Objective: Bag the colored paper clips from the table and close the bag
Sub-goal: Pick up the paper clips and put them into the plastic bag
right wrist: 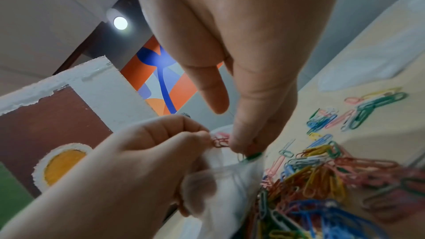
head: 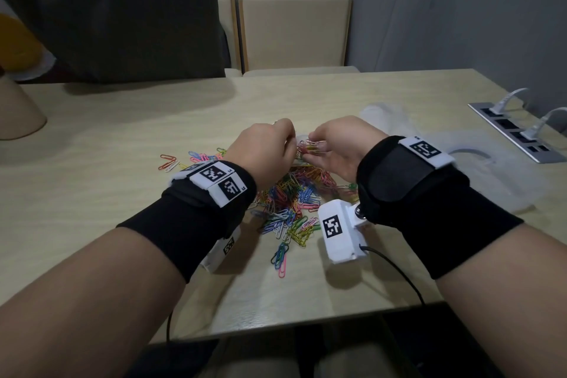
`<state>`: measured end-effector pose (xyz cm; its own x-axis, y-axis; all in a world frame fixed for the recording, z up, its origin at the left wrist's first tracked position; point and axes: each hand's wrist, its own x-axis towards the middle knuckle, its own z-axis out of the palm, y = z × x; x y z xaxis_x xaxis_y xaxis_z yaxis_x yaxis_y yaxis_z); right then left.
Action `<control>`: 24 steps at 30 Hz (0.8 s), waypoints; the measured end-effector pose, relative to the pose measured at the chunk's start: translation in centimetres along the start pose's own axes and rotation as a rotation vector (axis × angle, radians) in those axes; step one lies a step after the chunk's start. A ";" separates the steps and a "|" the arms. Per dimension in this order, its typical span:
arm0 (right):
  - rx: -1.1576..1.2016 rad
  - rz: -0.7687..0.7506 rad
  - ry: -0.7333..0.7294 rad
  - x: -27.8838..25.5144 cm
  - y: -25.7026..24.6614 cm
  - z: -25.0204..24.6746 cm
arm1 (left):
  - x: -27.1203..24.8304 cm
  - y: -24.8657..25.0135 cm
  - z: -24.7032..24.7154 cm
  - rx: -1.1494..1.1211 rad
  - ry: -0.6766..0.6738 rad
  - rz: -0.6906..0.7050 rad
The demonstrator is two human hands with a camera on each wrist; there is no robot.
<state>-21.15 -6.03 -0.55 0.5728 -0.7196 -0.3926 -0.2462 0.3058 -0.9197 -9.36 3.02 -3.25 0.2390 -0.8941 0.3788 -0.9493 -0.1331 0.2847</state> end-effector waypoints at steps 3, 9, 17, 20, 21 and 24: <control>-0.044 0.018 -0.045 0.0 -0.3 0.4 | 0.0 0.1 0.0 -0.010 -0.006 -0.003; -0.638 -0.185 0.102 -1.1 -0.2 0.7 | -0.1 0.0 -0.1 -0.017 -0.005 -0.002; -1.239 -0.149 0.166 -2.8 -0.8 -0.7 | 0.0 0.0 -0.2 -0.025 -0.005 -0.013; -1.432 -0.043 0.049 -2.4 0.4 -0.9 | 0.0 0.0 -0.3 -0.026 0.021 -0.028; -1.446 -0.045 -0.012 -2.2 0.9 -0.9 | 0.0 0.0 -0.3 -0.028 0.033 -0.034; -1.543 -0.128 -0.139 -2.1 2.2 -0.2 | 0.0 0.0 -0.3 -0.029 0.059 -0.054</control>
<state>-23.04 -3.97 -1.77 0.6958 -0.6017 -0.3921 -0.6791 -0.7289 -0.0867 -9.31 3.15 -2.97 0.3022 -0.8590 0.4133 -0.9286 -0.1672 0.3313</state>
